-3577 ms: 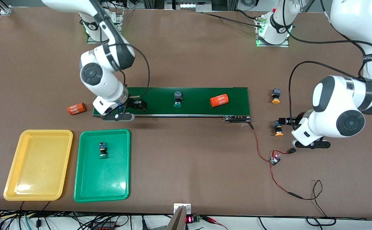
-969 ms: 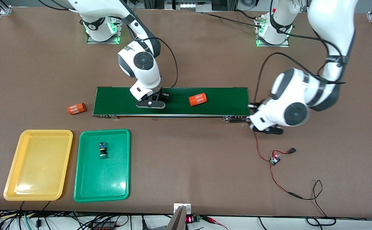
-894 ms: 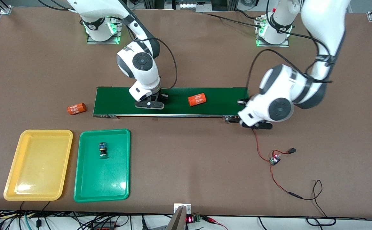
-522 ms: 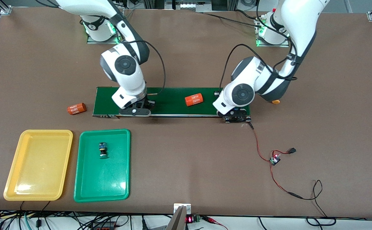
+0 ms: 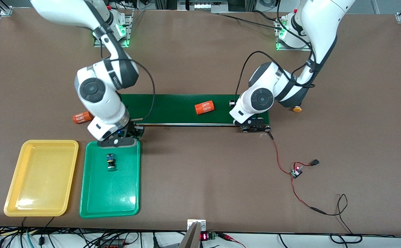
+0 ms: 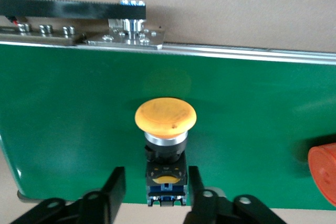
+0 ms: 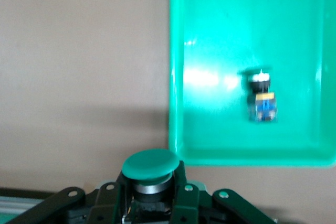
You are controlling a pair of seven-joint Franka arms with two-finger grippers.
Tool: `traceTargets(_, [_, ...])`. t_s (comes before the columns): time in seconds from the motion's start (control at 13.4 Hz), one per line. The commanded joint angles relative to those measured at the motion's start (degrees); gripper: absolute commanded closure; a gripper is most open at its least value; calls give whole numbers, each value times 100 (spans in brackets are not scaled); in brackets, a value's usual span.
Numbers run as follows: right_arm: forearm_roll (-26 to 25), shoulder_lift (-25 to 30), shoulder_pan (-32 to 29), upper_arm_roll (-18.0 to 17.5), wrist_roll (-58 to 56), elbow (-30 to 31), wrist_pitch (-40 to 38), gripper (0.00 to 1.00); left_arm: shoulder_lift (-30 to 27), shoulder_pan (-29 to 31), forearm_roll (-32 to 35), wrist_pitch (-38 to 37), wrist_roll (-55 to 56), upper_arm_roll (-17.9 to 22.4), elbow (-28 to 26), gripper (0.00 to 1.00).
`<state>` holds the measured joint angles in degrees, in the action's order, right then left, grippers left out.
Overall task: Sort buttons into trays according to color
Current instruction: 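Carry the green button to the green tray while the left places yellow button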
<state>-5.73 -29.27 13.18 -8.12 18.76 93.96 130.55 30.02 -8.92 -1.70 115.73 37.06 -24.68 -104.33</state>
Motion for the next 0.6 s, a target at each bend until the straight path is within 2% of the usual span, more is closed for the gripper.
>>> traceTargets(0.0, [248,-701,-358,-67,-766,-773,328,100,-540,39,-14,-512,231,-20,34,0])
traceTargets(0.15, [257,-991,-482,-67,-979,-774,865,100,-603,170,-14,-1425,4,120,647,0])
traceTargets(0.3, [257,-1168,-535,-67,-1015,-791,893,100,-603,197,-14,-2183,-304,392,1115,0])
traceTargets(0.45, [248,-1291,-544,-67,-1225,-853,911,99,-611,206,64,-2414,-794,796,1090,0])
traceTargets(0.52, [257,-1326,-553,-67,-1269,-853,981,98,-620,215,134,-2519,-1389,963,1073,0])
